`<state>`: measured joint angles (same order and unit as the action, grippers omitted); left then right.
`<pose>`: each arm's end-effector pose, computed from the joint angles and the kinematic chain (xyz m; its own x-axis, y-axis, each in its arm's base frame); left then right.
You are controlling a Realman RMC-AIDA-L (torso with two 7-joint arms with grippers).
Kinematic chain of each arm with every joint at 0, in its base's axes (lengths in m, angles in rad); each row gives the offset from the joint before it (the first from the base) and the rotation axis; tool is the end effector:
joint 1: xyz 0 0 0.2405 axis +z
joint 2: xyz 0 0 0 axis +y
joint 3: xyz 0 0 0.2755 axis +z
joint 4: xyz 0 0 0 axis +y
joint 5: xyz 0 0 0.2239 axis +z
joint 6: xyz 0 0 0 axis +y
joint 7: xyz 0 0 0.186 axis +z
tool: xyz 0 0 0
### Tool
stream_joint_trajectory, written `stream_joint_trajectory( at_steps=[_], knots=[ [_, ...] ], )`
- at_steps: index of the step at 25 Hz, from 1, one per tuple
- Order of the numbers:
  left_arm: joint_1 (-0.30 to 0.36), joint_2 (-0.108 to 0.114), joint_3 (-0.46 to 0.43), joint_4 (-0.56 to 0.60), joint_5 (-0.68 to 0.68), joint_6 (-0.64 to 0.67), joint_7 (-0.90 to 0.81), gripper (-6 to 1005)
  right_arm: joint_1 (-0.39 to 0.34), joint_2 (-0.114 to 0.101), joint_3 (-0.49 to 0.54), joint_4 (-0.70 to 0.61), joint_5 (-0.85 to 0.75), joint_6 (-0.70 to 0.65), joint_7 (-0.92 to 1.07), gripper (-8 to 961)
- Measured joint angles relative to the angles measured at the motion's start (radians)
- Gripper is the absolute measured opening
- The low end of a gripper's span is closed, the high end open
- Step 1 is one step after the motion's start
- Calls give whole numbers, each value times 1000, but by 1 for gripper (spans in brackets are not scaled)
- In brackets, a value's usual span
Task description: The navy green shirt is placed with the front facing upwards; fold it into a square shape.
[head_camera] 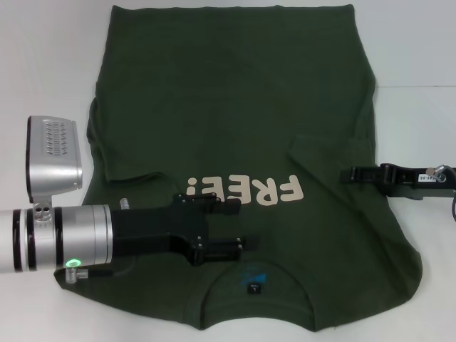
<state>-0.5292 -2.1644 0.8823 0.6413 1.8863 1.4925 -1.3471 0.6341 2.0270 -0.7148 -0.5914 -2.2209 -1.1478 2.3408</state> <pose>-0.2282 0.3496 -0.1017 0.7929 0.3134 0.5225 0.3956 -0.9170 -0.0504 0.3192 0.4282 -0.0396 0.1768 -0.8549 -0.4878 -0.9842 -0.1521 -0.0902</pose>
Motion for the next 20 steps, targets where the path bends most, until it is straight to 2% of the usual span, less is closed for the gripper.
stream_joint_trajectory(
  at_steps=[12,20],
  knots=[
    [0,0,-2,3,0,-6,0,735,15,11,-9,23,2,38,-11,822],
    [5,0,-6,7,0,-8,0,733,39,37,-9,24,8,-31,-73,823]
  ],
)
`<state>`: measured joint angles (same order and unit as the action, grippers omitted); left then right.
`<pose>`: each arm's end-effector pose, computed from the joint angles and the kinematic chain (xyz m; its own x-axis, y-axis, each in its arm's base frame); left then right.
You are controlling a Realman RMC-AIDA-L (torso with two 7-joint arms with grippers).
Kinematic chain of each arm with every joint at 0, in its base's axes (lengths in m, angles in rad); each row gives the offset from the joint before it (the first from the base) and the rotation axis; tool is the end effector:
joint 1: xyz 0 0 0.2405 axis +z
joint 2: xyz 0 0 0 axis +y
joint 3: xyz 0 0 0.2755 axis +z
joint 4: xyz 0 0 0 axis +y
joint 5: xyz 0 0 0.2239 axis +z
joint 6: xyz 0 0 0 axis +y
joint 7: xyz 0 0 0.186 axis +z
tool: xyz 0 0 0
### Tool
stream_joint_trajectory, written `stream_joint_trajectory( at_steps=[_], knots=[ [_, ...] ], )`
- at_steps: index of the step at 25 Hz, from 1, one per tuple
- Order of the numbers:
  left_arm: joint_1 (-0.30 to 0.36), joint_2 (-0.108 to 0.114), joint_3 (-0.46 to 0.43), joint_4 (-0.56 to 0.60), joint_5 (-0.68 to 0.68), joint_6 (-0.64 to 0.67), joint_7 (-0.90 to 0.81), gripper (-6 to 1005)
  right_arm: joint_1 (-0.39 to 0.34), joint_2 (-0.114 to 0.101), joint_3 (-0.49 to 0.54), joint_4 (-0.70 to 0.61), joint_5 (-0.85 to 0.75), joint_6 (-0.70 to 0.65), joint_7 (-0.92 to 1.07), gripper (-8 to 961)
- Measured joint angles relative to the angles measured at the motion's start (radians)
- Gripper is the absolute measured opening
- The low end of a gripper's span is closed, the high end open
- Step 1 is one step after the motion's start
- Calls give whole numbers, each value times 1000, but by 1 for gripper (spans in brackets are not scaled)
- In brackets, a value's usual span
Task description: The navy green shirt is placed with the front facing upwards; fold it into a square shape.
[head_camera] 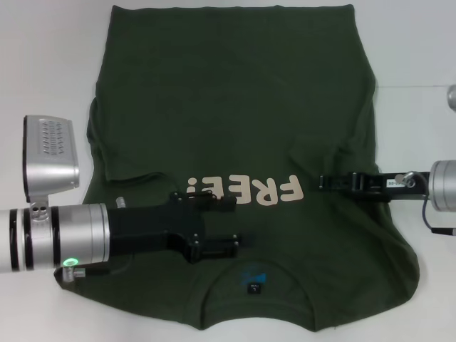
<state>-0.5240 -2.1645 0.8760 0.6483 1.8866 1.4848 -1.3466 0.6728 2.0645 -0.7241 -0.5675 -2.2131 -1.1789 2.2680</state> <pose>-0.2306 0.3513 -0.0997 0.7926 0.3119 0.5240 0.4025 -0.9131 -0.0654 0.2914 0.4248 -0.0671 0.2541 -0.8629 -0.4369 -0.9650 -0.2566 -0.0546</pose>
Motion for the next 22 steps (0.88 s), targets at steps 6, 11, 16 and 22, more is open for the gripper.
stream_joint_trajectory(
  at_steps=[6,11,16,22],
  knots=[
    [18,4,-10,5,2,3,0,734,7,8,0,0,1,-9,-9,823],
    [29,6,-11,6,2,5,0,734,18,13,0,0,1,-35,-11,824],
    [36,6,-11,8,2,8,0,735,30,15,0,0,1,-87,-13,824],
    [46,6,-22,17,1,12,0,734,18,8,17,-11,5,-90,-13,825]
  ],
)
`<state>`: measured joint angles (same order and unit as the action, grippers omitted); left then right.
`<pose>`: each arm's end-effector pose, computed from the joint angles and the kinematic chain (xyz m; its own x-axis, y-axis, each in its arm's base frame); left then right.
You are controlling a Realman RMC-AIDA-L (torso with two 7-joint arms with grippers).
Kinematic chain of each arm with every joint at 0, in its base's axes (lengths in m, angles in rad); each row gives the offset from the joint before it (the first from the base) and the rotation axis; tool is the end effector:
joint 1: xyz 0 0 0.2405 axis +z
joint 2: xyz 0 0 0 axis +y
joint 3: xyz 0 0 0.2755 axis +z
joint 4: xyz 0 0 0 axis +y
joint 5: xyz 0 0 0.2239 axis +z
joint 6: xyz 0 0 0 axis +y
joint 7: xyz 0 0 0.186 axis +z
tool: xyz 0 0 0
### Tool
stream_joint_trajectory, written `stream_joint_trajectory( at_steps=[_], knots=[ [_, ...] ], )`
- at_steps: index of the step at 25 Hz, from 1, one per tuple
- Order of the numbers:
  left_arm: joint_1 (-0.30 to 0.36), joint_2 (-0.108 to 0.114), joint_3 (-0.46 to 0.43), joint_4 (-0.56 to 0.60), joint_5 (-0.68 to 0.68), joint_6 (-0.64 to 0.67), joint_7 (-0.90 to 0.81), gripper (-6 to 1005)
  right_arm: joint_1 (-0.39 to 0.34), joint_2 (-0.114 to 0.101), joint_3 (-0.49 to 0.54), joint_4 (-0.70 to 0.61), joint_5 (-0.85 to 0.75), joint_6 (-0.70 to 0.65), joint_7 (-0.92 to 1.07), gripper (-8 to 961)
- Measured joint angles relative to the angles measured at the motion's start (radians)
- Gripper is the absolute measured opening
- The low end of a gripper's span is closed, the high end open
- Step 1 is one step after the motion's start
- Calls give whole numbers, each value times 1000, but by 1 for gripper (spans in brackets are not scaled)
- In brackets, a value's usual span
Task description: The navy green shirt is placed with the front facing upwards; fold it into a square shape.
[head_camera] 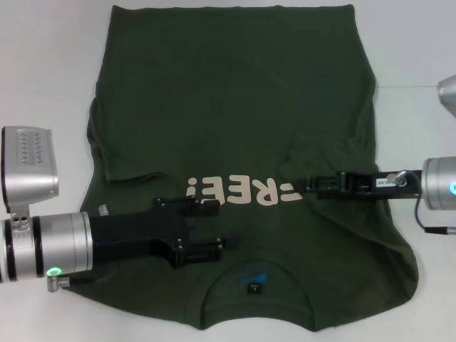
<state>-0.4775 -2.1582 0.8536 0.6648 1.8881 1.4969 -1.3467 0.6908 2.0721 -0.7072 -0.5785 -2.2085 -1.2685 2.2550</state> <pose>-0.2474 0.3442 -0.0909 0.7777 0.3335 0.5329 0.4407 -0.8937 -0.0839 0.2714 0.4192 -0.0705 0.2800 -0.8711 -0.4035 -0.9503 -0.3111 0.0121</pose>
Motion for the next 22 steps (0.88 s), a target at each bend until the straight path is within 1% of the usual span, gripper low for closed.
stream_joint_trajectory(
  at_steps=[5,9,16,22],
  knots=[
    [3,0,-1,2,0,3,0,734,-10,-22,0,-1,-1,57,9,825],
    [5,0,-2,3,0,6,0,735,-15,-26,-4,6,-4,120,10,826],
    [7,0,-6,2,0,8,0,734,-7,-13,-21,51,-36,248,7,826],
    [7,0,-11,4,0,8,0,734,5,2,-30,73,-31,267,-9,827]
  ],
)
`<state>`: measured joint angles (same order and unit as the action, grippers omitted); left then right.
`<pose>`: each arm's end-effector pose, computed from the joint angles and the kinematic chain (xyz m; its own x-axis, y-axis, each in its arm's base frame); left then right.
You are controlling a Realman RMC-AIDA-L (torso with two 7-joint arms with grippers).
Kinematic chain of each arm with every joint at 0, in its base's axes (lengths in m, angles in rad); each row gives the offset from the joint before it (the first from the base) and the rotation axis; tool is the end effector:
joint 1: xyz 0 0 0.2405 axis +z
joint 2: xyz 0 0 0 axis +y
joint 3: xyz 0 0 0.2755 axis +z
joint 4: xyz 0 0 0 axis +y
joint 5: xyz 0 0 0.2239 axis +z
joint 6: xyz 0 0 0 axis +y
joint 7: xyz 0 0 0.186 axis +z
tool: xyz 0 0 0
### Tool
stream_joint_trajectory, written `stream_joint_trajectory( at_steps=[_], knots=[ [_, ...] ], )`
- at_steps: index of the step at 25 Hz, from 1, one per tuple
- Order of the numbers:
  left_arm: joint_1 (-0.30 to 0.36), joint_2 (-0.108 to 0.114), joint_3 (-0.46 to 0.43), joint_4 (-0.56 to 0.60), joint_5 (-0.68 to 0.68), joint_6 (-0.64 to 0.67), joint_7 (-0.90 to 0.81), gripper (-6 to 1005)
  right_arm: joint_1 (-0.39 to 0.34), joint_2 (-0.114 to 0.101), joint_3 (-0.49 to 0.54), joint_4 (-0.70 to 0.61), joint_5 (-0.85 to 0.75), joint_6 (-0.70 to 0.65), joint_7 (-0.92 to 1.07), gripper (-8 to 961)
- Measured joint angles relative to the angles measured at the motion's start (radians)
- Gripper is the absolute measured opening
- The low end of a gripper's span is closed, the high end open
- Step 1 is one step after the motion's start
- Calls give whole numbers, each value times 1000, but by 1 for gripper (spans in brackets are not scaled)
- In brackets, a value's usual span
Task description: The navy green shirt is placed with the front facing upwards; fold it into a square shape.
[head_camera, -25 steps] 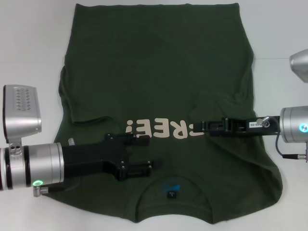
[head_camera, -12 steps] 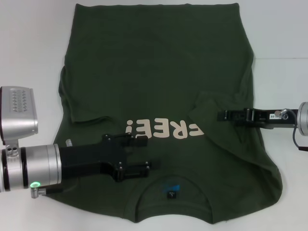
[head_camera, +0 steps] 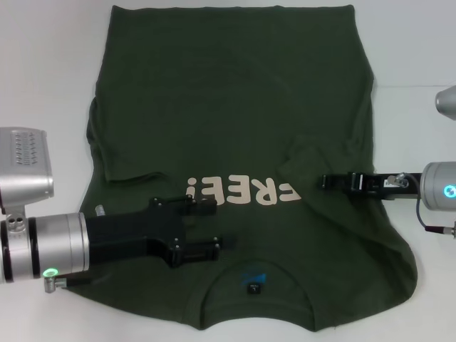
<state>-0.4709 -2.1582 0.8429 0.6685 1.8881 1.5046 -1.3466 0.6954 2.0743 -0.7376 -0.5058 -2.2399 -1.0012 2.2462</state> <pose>-0.2492 0.3431 -0.0885 0.7722 0.3352 0.5398 0.4466 -0.8906 -0.0858 0.3075 0.4382 -0.0776 0.2693 -0.8397 -0.4715 -0.9622 -0.2141 -0.1683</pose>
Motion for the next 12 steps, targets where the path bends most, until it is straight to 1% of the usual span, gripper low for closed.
stream_joint_trajectory(
  at_steps=[5,12],
  knots=[
    [0,1,-3,0,1,0,0,733,14,10,-11,1,3,-33,-5,827],
    [5,1,-3,0,2,0,0,733,12,11,-4,-14,6,-62,-5,828]
  ],
)
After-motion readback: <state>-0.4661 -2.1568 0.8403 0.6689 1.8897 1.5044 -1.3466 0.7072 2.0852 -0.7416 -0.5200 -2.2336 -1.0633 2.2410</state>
